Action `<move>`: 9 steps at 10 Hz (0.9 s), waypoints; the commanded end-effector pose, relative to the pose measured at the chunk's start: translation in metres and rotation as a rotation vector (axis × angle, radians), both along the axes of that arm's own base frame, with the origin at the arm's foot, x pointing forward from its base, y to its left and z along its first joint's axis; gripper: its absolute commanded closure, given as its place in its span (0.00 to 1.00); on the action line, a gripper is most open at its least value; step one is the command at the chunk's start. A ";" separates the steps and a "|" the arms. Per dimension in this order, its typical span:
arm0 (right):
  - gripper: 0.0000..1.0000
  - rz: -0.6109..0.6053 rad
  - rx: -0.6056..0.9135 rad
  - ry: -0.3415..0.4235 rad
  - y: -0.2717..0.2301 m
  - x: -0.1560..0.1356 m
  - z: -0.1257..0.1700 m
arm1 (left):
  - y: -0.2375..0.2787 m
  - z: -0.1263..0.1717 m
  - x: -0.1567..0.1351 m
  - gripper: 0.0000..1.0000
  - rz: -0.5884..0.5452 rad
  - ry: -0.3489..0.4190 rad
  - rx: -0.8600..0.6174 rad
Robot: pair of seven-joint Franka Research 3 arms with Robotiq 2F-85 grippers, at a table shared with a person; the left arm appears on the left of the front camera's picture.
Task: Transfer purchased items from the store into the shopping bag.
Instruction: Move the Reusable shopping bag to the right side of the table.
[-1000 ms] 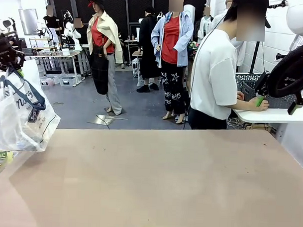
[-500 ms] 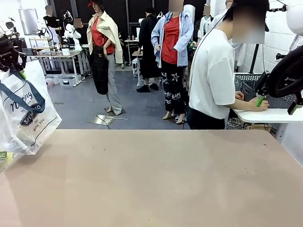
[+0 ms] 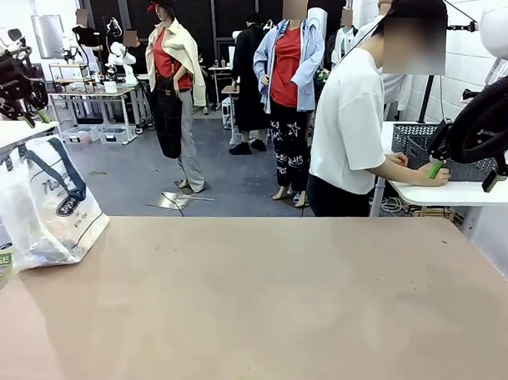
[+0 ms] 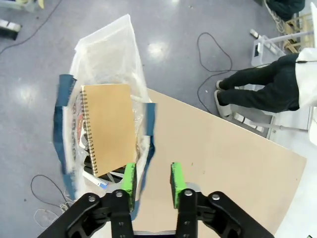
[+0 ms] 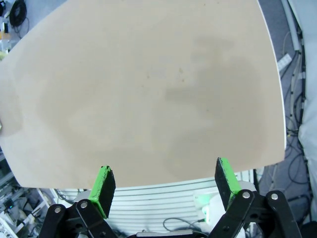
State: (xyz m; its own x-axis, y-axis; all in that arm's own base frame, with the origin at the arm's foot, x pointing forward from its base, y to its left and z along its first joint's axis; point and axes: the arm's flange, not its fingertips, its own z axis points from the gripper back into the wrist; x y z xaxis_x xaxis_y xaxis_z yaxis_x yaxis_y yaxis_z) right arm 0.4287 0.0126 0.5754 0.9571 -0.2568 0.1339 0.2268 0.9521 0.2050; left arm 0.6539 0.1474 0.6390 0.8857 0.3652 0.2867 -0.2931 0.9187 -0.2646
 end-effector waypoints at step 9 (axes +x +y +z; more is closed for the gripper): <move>0.00 0.000 -0.020 0.011 -0.001 0.000 0.002 | -0.104 -0.016 -0.071 0.00 -0.434 -0.178 0.060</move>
